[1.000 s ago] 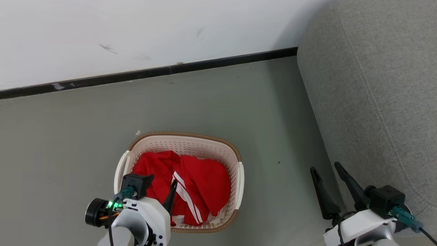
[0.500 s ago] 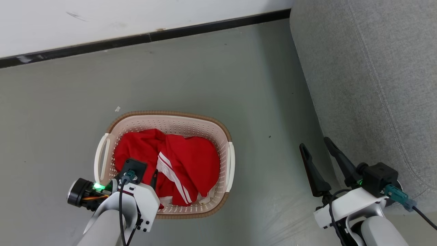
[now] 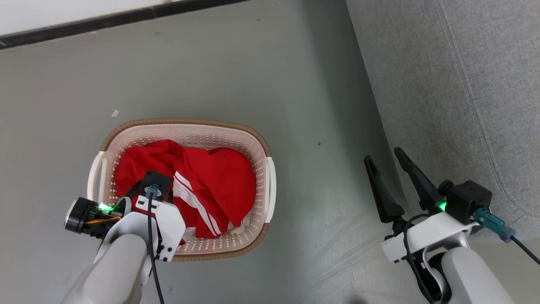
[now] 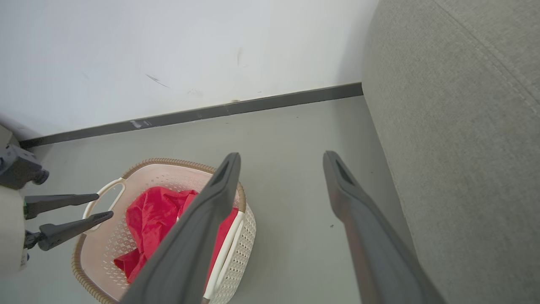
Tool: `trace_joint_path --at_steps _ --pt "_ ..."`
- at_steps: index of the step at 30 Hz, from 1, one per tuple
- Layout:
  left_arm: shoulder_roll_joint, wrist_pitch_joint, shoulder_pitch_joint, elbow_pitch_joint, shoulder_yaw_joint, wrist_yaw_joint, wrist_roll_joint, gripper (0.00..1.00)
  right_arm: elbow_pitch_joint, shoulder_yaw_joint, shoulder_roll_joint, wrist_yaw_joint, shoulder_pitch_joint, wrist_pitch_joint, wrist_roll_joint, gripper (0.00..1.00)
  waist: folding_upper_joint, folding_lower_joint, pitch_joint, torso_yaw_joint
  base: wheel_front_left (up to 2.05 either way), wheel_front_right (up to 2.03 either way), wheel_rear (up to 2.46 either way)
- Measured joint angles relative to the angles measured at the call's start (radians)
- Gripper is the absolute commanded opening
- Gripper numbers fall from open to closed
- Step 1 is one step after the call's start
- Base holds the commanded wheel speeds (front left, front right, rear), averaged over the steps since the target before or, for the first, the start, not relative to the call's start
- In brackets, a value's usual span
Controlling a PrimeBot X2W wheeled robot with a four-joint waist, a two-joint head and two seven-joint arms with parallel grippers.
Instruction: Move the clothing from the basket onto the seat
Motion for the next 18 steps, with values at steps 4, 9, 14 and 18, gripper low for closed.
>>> trace_joint_path --at_steps 4,9,14,18 --pt "-0.002 0.019 -0.027 0.023 0.009 0.008 0.001 1.0 0.0 0.016 0.0 0.0 -0.025 0.0 0.018 1.0 0.0 0.0 0.026 -0.015 0.0 0.0 0.0" --pt "0.001 0.042 -0.053 0.052 0.012 0.03 0.009 1.0 -0.001 0.023 0.0 0.0 -0.044 0.0 0.033 1.0 0.0 0.0 0.056 -0.031 0.0 0.0 0.0" --pt "0.004 0.063 -0.08 0.082 0.012 0.048 0.02 1.0 -0.001 0.035 0.0 0.0 -0.06 0.0 0.041 1.0 0.0 0.0 0.084 -0.042 0.0 0.0 0.0" --pt "0.014 0.073 -0.103 0.109 0.012 0.054 0.045 1.0 -0.002 0.047 0.0 0.0 -0.085 0.0 0.053 1.0 0.0 0.0001 0.106 -0.048 0.0 0.0 0.0"
